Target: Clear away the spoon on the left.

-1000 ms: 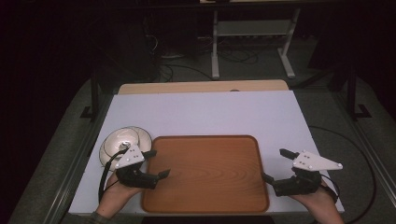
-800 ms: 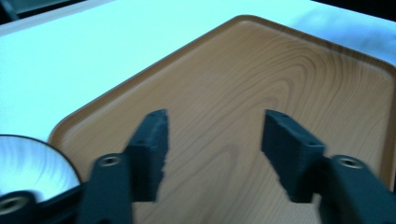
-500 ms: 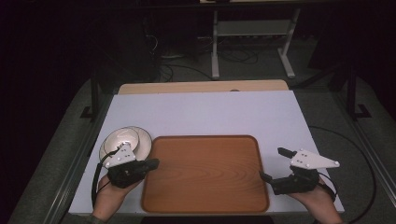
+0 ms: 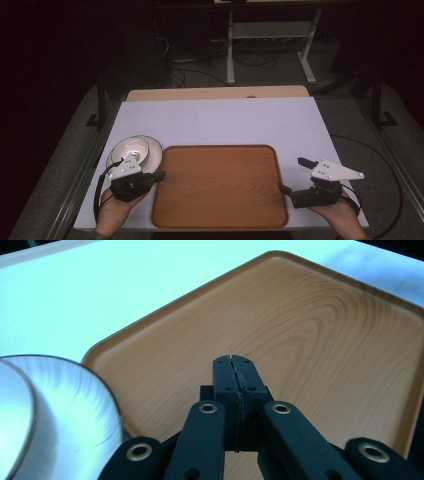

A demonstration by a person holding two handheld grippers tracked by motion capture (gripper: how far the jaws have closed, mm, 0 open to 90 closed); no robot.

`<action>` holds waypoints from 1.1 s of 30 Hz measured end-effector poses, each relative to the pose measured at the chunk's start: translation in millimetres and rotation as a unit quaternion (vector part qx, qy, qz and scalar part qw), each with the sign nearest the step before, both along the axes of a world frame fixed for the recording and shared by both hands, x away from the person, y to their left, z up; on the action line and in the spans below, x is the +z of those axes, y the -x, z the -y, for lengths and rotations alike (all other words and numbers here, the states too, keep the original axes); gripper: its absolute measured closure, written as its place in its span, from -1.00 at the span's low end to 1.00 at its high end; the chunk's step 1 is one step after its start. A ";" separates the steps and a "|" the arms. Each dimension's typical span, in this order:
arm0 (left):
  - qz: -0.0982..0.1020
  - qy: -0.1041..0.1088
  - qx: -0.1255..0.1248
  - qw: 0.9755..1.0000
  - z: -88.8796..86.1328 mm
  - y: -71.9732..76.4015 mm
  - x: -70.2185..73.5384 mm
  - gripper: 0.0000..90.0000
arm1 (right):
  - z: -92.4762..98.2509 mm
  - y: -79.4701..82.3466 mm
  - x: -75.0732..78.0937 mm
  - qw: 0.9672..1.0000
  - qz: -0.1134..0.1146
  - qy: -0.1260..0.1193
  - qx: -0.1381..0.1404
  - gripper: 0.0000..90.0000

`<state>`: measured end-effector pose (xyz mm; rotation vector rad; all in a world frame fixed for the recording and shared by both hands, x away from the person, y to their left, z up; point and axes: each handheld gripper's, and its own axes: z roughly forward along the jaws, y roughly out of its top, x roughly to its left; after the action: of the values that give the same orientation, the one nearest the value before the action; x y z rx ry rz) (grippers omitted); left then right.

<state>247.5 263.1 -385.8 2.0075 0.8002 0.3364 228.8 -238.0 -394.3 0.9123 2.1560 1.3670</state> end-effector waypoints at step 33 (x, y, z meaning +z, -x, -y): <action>-0.001 -0.013 0.065 0.998 -48.7 13.1 -2.0 0.99 | -0.8 1.0 1.3 1.000 0.000 0.000 0.002 -0.99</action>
<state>234.4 311.7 -387.8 1.9844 0.9353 0.4206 227.9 -237.2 -393.0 0.9083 2.1587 1.3689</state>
